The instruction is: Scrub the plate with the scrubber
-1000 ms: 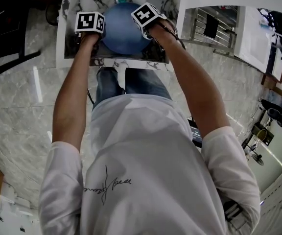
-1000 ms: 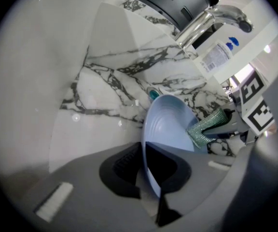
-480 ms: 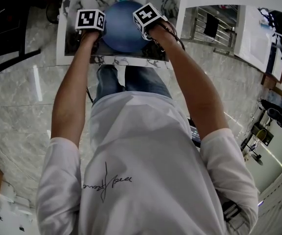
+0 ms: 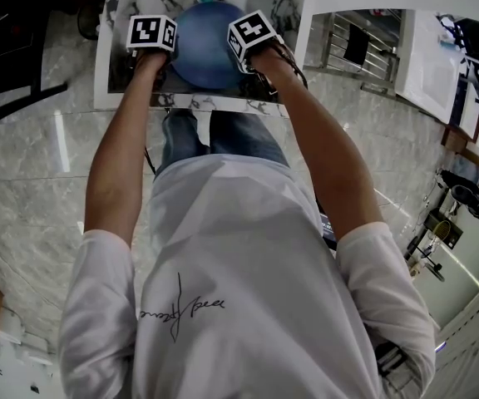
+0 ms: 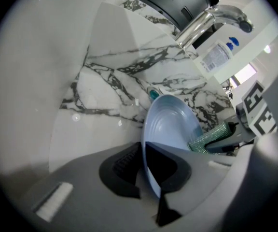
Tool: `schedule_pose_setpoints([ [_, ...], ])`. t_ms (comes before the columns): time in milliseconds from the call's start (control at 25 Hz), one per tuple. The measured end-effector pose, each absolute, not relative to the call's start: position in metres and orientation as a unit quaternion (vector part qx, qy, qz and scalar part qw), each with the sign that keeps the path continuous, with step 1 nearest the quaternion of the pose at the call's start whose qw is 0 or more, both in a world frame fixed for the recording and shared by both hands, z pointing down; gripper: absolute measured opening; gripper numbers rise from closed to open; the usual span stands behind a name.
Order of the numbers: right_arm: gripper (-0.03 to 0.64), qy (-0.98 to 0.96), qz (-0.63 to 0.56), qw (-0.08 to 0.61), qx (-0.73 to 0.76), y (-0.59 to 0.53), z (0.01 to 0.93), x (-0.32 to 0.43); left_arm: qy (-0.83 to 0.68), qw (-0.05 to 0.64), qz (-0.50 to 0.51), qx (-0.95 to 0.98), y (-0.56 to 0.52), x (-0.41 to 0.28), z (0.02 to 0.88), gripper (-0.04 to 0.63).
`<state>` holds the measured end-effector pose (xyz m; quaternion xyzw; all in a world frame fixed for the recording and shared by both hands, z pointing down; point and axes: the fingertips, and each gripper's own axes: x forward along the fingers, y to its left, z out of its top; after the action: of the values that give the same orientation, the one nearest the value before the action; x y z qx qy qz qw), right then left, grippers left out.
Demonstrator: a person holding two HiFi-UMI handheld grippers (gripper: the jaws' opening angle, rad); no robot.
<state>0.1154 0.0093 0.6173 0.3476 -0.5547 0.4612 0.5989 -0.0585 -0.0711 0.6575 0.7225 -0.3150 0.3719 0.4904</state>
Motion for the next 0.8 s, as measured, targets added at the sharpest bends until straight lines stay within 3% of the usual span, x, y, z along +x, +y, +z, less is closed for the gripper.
schedule_pose_setpoints([
  [800,0.064,-0.56,0.541,0.523,0.347,0.03,0.624,0.099,-0.316,0.491,0.372,0.722,-0.07,-0.058,0.658,0.08],
])
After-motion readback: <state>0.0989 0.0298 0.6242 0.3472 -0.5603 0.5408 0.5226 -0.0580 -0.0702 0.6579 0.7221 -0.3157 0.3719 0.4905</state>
